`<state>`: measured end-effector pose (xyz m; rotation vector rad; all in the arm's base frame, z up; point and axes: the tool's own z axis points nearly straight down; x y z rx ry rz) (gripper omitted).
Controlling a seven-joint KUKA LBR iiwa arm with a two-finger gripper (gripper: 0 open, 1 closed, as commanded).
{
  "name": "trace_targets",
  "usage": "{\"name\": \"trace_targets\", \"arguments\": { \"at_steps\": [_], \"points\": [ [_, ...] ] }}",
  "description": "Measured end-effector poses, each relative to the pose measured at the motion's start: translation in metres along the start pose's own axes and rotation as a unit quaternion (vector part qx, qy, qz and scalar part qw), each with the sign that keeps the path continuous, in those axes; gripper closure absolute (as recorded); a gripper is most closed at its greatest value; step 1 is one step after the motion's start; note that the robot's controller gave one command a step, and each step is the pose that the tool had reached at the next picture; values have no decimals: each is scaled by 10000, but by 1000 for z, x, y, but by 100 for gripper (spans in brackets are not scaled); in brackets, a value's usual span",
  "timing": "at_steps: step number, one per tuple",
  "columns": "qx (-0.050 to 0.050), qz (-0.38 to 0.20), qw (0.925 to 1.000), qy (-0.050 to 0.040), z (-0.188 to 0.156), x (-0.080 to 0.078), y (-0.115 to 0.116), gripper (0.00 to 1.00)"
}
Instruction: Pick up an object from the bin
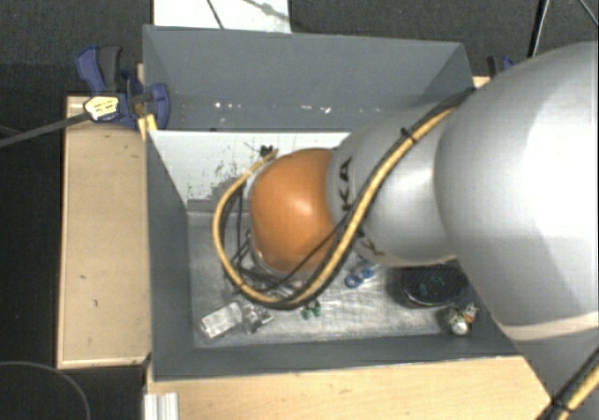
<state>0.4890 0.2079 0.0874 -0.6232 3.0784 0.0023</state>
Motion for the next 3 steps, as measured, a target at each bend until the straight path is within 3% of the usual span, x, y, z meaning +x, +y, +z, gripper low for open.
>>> {"name": "trace_targets", "arguments": {
  "at_steps": [1,2,3],
  "points": [
    [5,237,9997,-53,-139,-6,7,100],
    [7,-1124,9937,-16,-96,-71,-14,100],
    [8,-1221,9925,-54,-165,-75,5,100]
  ]
}}
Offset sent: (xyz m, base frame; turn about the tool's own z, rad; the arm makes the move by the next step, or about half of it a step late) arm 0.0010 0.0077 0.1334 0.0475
